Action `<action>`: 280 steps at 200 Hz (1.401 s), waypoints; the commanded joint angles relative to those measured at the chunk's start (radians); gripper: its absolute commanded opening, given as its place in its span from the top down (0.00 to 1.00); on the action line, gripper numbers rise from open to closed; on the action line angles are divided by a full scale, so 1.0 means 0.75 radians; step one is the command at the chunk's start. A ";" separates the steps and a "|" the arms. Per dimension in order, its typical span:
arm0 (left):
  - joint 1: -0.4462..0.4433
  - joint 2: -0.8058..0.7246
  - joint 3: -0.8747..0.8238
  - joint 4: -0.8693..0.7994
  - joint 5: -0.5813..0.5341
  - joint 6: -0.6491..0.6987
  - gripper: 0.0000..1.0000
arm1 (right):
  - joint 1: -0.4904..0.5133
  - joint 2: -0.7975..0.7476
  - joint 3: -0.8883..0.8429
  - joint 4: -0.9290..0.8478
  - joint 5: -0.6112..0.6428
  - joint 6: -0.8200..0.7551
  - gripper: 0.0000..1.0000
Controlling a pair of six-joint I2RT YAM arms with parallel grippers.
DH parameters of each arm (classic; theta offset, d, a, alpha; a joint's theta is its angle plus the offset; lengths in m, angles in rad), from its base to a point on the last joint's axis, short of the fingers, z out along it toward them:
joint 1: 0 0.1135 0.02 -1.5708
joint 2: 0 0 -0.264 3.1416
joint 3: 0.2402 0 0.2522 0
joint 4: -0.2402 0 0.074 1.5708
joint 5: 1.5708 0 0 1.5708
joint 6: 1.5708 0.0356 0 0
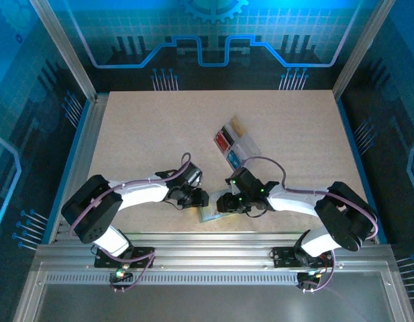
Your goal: Put the credit cards into the card holder
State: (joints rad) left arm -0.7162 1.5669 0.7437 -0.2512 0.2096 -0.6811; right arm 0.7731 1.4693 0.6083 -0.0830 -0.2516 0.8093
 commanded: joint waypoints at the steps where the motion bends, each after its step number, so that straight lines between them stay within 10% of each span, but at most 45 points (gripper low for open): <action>1: 0.010 -0.015 -0.057 0.014 0.119 -0.007 0.60 | -0.033 0.032 0.050 -0.061 -0.020 -0.040 0.63; 164: 0.059 0.033 -0.128 0.154 0.180 -0.049 0.78 | 0.026 0.176 0.209 -0.010 -0.080 -0.059 0.93; 213: 0.056 0.036 -0.133 0.157 0.171 -0.049 0.78 | 0.037 0.096 0.258 -0.212 0.048 -0.122 0.69; 280: 0.039 0.115 -0.104 0.203 0.183 -0.059 0.78 | 0.048 -0.190 0.382 -0.873 0.671 -0.163 0.41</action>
State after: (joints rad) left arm -0.6704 1.5929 0.6746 -0.0715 0.3645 -0.7086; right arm 0.8001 1.3479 0.8520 -0.4931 0.0227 0.7017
